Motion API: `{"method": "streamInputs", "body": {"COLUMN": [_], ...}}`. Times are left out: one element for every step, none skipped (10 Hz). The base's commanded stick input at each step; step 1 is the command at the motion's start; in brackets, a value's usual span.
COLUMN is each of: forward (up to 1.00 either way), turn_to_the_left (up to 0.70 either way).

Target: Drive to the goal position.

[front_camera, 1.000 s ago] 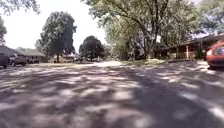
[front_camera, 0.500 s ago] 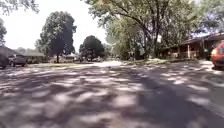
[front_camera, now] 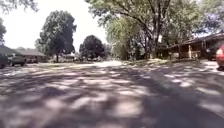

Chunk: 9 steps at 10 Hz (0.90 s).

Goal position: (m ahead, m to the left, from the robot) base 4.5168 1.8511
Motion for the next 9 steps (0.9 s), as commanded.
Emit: {"method": "streamInputs", "body": {"forward": [0.50, 0.50, 0.50, 0.50, 0.50, 0.50, 0.50, 0.50, 0.50], "turn_to_the_left": [0.00, 0.00, 0.00, 0.00, 0.00, 0.00, 0.00, -0.45, -0.50]}}
